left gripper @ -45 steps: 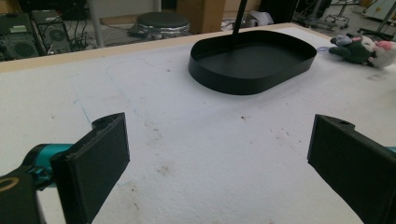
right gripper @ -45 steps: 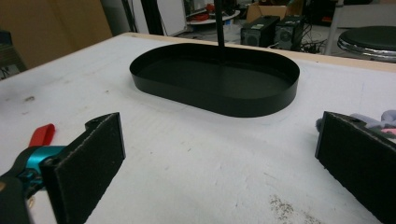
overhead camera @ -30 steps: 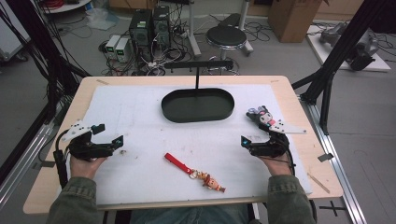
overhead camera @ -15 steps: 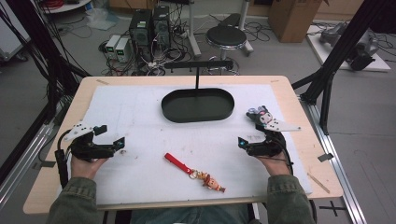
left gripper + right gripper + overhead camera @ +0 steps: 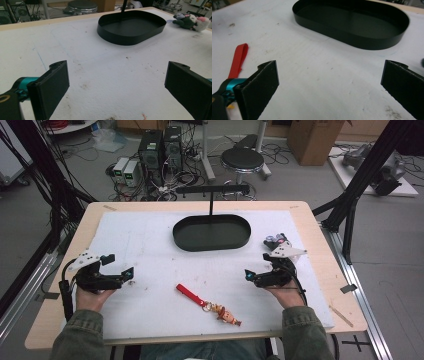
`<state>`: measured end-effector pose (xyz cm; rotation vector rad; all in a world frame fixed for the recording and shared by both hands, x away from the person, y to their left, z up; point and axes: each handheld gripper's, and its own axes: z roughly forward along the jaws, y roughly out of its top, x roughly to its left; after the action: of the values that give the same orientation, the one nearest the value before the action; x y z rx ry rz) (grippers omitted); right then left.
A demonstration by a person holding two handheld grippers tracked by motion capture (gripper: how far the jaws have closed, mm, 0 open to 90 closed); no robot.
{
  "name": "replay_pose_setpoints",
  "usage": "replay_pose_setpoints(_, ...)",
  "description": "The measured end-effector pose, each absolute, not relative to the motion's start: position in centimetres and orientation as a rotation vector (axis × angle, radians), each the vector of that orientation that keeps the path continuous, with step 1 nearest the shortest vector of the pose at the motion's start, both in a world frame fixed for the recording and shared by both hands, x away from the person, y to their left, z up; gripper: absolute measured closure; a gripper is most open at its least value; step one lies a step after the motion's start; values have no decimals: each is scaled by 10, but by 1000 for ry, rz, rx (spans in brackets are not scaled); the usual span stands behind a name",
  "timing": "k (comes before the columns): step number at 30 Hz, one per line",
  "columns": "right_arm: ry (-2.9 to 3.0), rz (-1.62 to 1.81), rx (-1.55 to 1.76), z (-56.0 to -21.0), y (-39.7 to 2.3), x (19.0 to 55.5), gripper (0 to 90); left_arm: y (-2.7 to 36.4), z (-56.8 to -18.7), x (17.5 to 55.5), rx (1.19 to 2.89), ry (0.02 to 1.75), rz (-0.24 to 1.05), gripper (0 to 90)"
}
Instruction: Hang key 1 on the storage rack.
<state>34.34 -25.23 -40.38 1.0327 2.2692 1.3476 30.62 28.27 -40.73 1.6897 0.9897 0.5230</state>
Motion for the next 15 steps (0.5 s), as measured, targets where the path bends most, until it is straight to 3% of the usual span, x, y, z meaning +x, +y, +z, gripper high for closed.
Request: replay_pose_setpoints(15,2433,1267,937,-396,-207,349,7,282,-408,306,1711,978,515,60)
